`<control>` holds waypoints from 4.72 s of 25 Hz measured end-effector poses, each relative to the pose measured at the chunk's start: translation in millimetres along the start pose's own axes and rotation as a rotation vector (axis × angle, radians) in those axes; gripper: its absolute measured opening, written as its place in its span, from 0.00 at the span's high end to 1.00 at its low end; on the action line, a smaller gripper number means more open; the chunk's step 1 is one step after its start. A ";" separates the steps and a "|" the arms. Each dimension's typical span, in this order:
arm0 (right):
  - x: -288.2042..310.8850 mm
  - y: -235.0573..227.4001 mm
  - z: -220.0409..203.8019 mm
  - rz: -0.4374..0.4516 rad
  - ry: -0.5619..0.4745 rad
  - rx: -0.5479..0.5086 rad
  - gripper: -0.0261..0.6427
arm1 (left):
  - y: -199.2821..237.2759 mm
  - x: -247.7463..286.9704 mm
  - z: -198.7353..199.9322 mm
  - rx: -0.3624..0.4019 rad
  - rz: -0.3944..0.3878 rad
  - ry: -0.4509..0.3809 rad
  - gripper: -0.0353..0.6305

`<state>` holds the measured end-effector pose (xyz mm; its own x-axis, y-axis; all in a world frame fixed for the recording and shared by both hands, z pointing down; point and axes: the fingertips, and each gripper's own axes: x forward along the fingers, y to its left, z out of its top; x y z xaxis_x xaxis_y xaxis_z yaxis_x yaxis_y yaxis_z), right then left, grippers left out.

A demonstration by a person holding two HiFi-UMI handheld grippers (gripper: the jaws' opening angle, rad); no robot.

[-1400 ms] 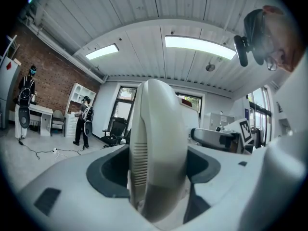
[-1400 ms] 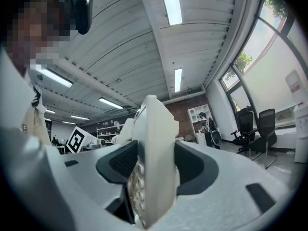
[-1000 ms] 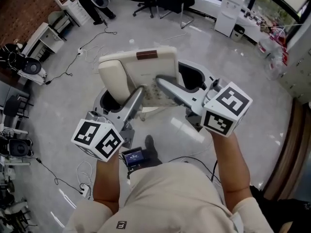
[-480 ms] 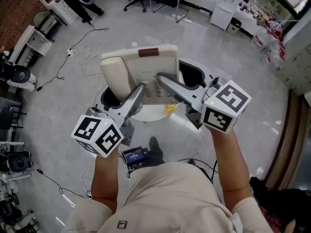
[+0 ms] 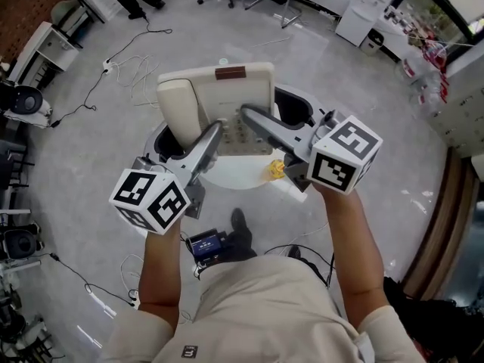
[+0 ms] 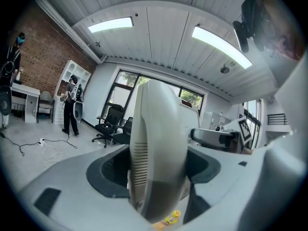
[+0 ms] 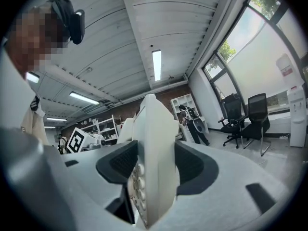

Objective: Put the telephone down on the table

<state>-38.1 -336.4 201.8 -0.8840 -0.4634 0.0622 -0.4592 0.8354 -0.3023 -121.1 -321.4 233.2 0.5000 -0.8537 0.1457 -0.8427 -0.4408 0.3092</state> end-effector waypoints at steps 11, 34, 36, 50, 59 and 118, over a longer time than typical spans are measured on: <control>55.0 -41.2 -54.2 0.055 0.050 0.081 0.62 | 64.3 22.9 -44.1 -0.043 0.082 0.057 0.46; 157.5 -78.0 -183.3 0.024 0.153 0.209 0.62 | 191.4 26.7 -152.0 -0.199 0.154 0.202 0.46; 161.3 -83.8 -191.3 0.011 0.164 0.218 0.62 | 197.2 30.8 -160.1 -0.216 0.153 0.220 0.46; 183.5 -119.4 -277.0 -0.067 0.232 0.295 0.62 | 241.1 49.1 -243.5 -0.326 0.145 0.332 0.46; 187.6 -143.8 -318.6 -0.119 0.266 0.340 0.62 | 254.2 64.7 -288.4 -0.402 0.137 0.397 0.46; 170.6 -230.3 -496.6 -0.453 0.577 0.358 0.66 | 301.8 97.4 -437.3 -0.446 0.305 0.540 0.46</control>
<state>-126.9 -461.0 754.4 -0.5699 -0.4266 0.7023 -0.8136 0.4129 -0.4093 -239.4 -416.3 751.7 0.3825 -0.6152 0.6893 -0.8562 0.0443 0.5147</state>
